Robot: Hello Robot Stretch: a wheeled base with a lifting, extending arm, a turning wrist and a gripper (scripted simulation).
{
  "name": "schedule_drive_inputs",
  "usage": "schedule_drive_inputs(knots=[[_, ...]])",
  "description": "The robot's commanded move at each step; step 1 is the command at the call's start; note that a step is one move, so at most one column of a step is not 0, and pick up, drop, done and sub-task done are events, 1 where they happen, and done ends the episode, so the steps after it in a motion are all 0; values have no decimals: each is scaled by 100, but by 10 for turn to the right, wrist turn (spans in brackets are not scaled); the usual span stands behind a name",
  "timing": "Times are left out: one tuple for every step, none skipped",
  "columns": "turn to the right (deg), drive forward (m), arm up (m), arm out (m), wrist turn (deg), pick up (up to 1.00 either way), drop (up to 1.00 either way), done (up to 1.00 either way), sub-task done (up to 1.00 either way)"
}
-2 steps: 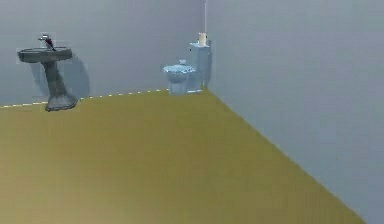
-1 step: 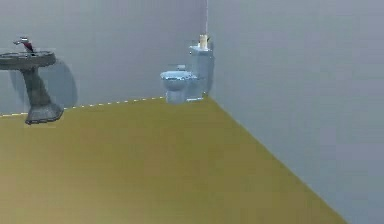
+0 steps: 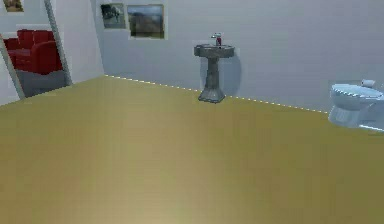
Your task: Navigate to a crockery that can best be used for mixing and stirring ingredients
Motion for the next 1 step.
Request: schedule_drive_inputs(knots=[[-210, 0, 0, 0, 0, 0, 0, 0, 0]])
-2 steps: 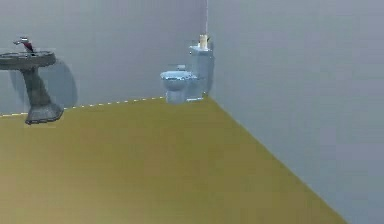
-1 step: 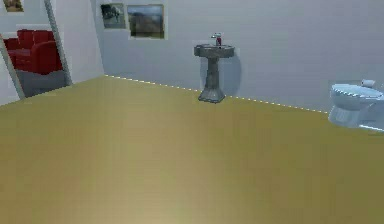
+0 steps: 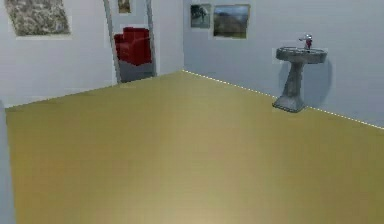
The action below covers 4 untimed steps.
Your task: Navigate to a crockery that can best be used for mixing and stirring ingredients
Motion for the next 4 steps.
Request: schedule_drive_inputs(knots=[[0, 60, 0, 0, 0, 0, 0, 0, 0], [-150, 0, 0, 0, 0, 0, 0, 0, 0], [0, 100, 0, 0, 0, 0, 0, 0, 0], [0, 100, 0, 0, 0, 0, 0, 0, 0]])
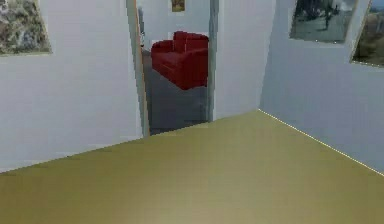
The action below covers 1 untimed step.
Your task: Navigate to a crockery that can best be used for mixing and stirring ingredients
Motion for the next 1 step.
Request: schedule_drive_inputs(knots=[[0, 100, 0, 0, 0, 0, 0, 0, 0]])
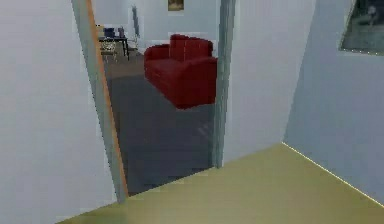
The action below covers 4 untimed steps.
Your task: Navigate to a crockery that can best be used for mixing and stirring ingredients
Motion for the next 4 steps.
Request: schedule_drive_inputs(knots=[[0, 100, 0, 0, 0, 0, 0, 0, 0], [-360, 0, 0, 0, 0, 0, 0, 0, 0], [0, 5, 0, 0, 0, 0, 0, 0, 0], [120, 0, 0, 0, 0, 0, 0, 0, 0]])
